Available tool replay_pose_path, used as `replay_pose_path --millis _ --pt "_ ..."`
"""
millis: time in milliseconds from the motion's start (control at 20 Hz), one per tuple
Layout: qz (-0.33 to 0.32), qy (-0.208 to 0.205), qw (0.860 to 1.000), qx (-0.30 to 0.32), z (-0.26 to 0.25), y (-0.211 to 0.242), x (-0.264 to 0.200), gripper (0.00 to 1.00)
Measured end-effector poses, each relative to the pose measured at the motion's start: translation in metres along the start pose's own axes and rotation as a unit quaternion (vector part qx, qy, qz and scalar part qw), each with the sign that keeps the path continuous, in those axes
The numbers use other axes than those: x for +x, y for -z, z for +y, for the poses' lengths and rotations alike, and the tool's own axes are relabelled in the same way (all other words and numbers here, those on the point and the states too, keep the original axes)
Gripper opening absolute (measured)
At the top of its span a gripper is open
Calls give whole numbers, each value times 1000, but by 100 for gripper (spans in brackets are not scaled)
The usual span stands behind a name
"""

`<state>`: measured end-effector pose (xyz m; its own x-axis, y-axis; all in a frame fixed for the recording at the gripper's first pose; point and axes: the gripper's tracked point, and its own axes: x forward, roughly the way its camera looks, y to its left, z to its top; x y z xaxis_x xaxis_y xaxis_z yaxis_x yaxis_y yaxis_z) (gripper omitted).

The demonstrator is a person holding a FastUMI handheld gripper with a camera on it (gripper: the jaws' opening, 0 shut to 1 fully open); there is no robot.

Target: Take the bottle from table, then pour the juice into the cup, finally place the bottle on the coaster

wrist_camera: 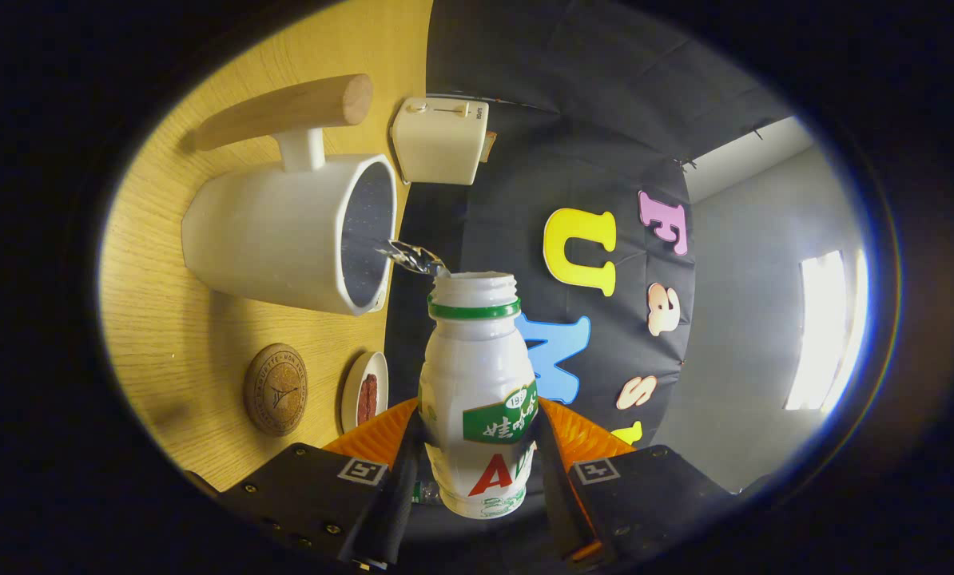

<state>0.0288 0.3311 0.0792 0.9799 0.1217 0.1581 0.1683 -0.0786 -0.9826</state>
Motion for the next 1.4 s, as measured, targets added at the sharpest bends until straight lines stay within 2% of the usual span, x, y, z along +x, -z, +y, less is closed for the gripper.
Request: replay_pose_path --millis 1400 --pt "-2 10 1000 -25 -10 1 -3 70"
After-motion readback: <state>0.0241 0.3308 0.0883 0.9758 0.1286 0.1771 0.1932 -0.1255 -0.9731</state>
